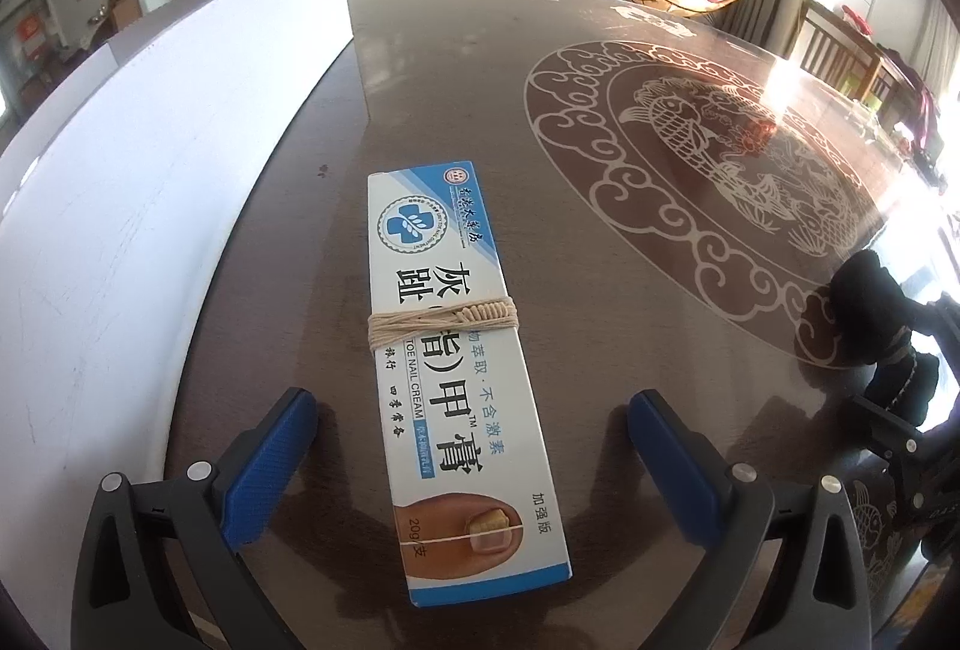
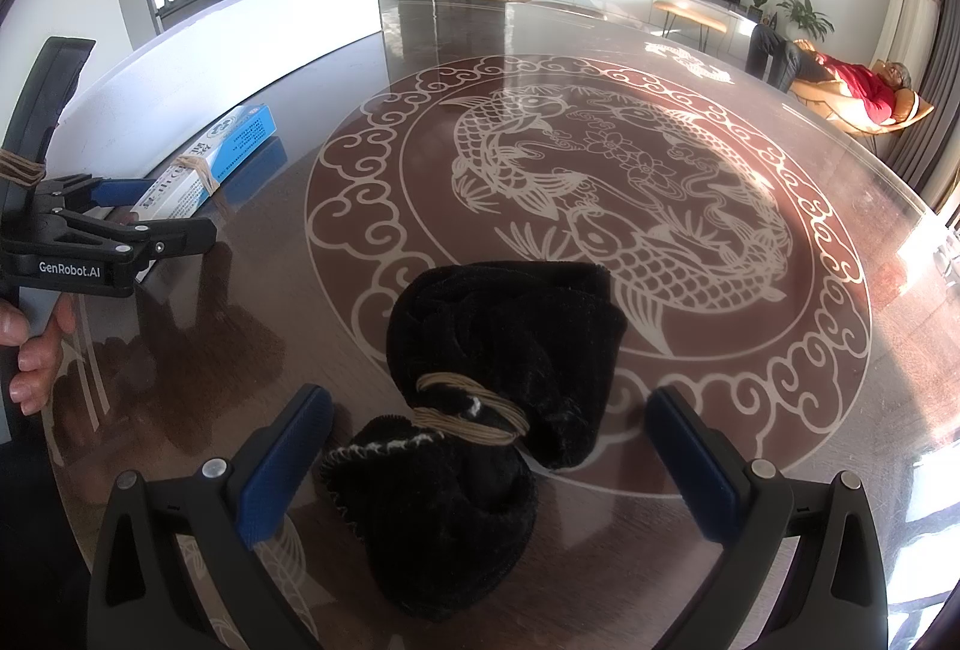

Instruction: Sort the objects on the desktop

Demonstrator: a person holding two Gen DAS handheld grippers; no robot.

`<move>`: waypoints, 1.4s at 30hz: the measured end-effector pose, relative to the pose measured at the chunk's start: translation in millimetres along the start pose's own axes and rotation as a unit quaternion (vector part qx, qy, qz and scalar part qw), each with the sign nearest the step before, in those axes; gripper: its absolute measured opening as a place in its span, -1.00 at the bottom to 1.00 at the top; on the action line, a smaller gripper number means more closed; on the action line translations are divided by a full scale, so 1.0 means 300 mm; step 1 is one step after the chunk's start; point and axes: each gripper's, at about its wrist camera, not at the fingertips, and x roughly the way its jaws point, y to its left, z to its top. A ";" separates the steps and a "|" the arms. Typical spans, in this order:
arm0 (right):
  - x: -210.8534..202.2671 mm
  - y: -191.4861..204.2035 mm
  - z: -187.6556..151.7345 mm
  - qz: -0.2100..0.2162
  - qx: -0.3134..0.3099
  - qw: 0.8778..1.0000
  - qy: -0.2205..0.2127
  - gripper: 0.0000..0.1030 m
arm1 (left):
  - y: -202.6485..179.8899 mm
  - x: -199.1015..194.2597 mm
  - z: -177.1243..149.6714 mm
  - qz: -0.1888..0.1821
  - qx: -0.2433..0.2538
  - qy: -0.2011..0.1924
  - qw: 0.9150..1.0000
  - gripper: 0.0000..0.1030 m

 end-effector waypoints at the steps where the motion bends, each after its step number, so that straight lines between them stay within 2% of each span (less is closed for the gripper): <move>1: 0.000 0.001 -0.001 0.000 0.000 1.000 0.000 1.00 | 0.010 -0.003 0.002 -0.011 0.002 0.004 1.000 1.00; 4: 0.000 -0.001 0.000 0.000 0.000 1.000 0.000 1.00 | 0.040 -0.017 0.002 -0.040 -0.021 0.003 0.999 1.00; 6: 0.000 0.000 0.000 0.000 0.000 1.000 0.000 1.00 | 0.047 -0.026 -0.008 -0.045 -0.026 0.002 0.999 1.00; 8: 0.000 0.002 -0.001 0.000 0.000 1.000 0.000 1.00 | 0.027 -0.019 -0.010 -0.030 -0.013 0.002 0.999 1.00; 10: -0.001 -0.001 0.001 0.000 0.000 1.000 0.000 1.00 | -0.008 0.002 -0.005 0.003 0.009 0.007 1.000 1.00; 11: 0.000 0.000 0.000 0.000 0.000 1.000 0.000 1.00 | -0.018 0.000 -0.001 0.002 0.011 0.000 1.000 0.90; 13: 0.000 0.001 0.000 0.000 0.000 1.000 0.000 1.00 | -0.030 -0.007 0.013 0.004 0.008 -0.011 1.000 0.42; 14: -0.001 -0.001 0.000 0.001 0.001 1.000 0.000 1.00 | -0.038 -0.012 0.019 0.005 0.008 -0.017 1.000 0.29; 16: -0.007 -0.004 -0.006 0.008 0.005 1.000 -0.003 1.00 | -0.048 -0.024 0.017 0.003 0.012 -0.025 1.000 -0.21; 18: -0.022 -0.029 -0.013 0.029 0.023 0.999 -0.011 1.00 | -0.055 -0.033 0.006 0.004 0.006 -0.025 1.000 -0.21; 23: -0.085 -0.120 -0.071 0.051 0.122 0.991 -0.002 1.00 | -0.051 -0.072 -0.062 -0.003 -0.006 -0.033 0.999 -0.22; 25: -0.099 -0.124 -0.083 0.057 0.140 0.989 0.002 1.00 | -0.063 -0.075 -0.072 0.001 -0.006 -0.034 0.999 -0.22; 32: -0.075 -0.041 -0.022 0.049 0.119 0.991 0.017 1.00 | -0.064 -0.075 -0.075 -0.004 -0.011 -0.031 0.999 -0.22; 37: -0.025 0.030 0.007 0.015 0.075 0.996 0.045 1.00 | -0.063 -0.087 -0.094 -0.008 -0.018 -0.032 0.999 -0.22; 39: -0.016 0.039 0.003 0.002 0.060 0.997 0.044 0.99 | -0.060 -0.090 -0.100 -0.012 -0.023 -0.034 0.999 -0.22; 41: -0.029 0.054 -0.011 -0.018 0.039 0.998 0.035 0.59 | -0.056 -0.094 -0.106 -0.013 -0.028 -0.037 0.999 -0.22; 42: -0.045 0.062 -0.015 -0.017 0.025 0.999 0.025 -0.10 | -0.055 -0.097 -0.109 -0.014 -0.032 -0.039 0.999 -0.22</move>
